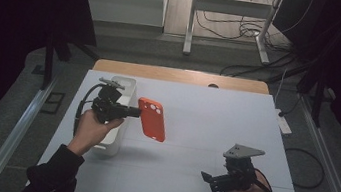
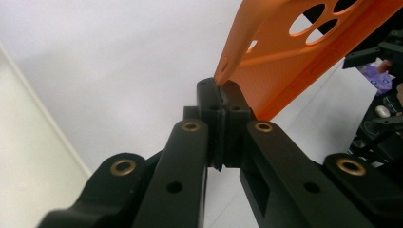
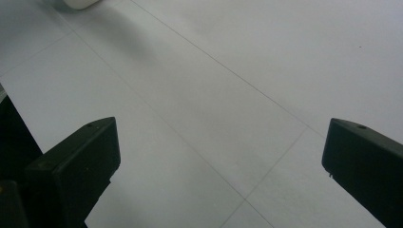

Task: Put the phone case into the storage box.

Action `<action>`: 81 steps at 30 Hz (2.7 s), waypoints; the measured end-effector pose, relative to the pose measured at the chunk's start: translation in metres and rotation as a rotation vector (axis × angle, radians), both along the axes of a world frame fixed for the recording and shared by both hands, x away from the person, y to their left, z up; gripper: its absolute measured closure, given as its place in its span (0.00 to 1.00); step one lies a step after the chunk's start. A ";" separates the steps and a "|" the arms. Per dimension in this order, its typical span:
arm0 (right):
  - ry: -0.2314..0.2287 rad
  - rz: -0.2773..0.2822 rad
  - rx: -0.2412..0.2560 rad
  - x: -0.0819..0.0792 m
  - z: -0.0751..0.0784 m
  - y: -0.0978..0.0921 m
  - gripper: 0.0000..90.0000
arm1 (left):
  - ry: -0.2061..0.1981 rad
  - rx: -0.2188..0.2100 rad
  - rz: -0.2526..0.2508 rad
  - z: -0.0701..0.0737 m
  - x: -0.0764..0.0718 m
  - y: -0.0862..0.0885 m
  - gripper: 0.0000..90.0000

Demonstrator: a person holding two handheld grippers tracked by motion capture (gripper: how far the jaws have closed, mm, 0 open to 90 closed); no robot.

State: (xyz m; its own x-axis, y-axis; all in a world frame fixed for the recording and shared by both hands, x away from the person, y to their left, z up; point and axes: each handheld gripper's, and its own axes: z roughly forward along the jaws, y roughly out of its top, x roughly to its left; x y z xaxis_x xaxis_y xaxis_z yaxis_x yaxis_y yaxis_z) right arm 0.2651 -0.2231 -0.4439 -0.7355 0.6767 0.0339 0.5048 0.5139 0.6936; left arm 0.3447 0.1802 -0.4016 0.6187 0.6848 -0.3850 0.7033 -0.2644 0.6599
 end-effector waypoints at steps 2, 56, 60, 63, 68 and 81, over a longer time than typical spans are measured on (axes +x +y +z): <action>-0.002 -0.003 0.004 -0.001 0.000 -0.002 0.00 | -0.001 0.002 0.002 0.001 0.001 0.001 0.99; 0.006 -0.249 0.010 -0.028 -0.004 -0.077 0.00 | -0.035 0.068 0.201 0.041 0.043 0.068 0.99; 0.003 -0.253 0.011 -0.030 -0.003 -0.078 0.00 | -0.039 0.079 0.213 0.043 0.046 0.071 0.99; 0.009 -0.257 0.007 -0.032 -0.003 -0.078 0.00 | -0.041 0.090 0.224 0.046 0.049 0.075 0.99; 0.003 -0.262 0.005 -0.033 -0.002 -0.079 0.00 | -0.048 0.112 0.240 0.048 0.054 0.080 0.99; -0.002 -0.256 -0.008 -0.033 -0.003 -0.077 0.00 | -0.042 0.121 0.296 0.044 0.065 0.096 0.99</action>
State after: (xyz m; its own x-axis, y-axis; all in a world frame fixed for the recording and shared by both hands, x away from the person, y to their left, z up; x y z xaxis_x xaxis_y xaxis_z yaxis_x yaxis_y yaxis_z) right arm 0.2320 -0.3003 -0.4469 -0.5398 0.8414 0.0264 0.6180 0.3748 0.6911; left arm 0.4101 0.2759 -0.3576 0.3990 0.8768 -0.2684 0.7344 -0.1304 0.6660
